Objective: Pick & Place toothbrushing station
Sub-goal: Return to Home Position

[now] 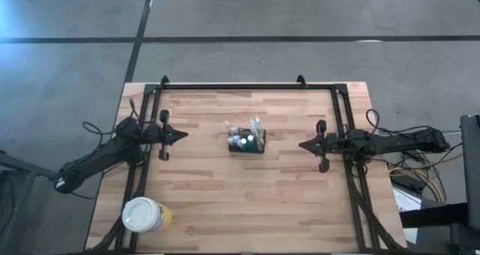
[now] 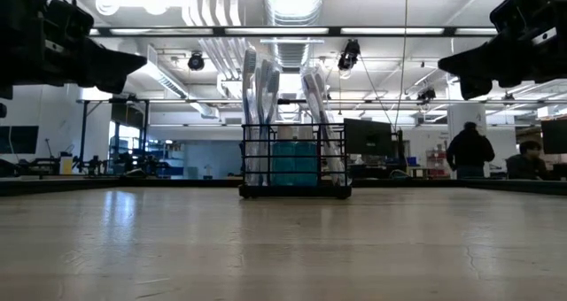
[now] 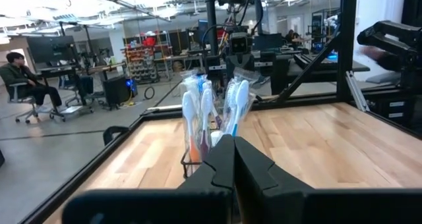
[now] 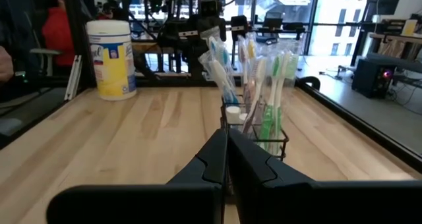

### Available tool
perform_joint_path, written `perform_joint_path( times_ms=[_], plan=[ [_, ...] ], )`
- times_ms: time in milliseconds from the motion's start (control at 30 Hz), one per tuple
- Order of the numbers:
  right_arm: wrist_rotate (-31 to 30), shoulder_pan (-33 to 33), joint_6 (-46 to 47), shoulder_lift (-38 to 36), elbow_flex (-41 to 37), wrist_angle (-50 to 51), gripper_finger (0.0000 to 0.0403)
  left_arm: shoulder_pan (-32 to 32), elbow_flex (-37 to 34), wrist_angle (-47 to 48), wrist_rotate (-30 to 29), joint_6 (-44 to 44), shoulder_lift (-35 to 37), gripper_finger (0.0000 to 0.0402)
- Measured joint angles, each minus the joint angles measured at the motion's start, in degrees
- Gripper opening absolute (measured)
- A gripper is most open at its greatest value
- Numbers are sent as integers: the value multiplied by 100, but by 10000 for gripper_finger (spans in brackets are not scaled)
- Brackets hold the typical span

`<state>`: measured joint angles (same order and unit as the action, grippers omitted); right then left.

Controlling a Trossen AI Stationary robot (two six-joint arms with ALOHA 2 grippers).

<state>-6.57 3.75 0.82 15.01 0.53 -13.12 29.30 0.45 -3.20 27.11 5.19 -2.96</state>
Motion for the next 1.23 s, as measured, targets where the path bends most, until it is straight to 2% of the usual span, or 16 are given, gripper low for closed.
perform_joint_path(
  times_ms=[733, 1033, 1233],
  plan=[
    [0, 0, 2, 820, 0, -577, 8, 0, -11, 20, 2, 19, -92, 3],
    [1, -1, -122, 823, 0, -743, 8, 0, -11, 20, 2, 83, -94, 3],
    [0, -7, -437, 526, 0, -766, 8, 0, -11, 20, 2, 79, -94, 4]
  ],
)
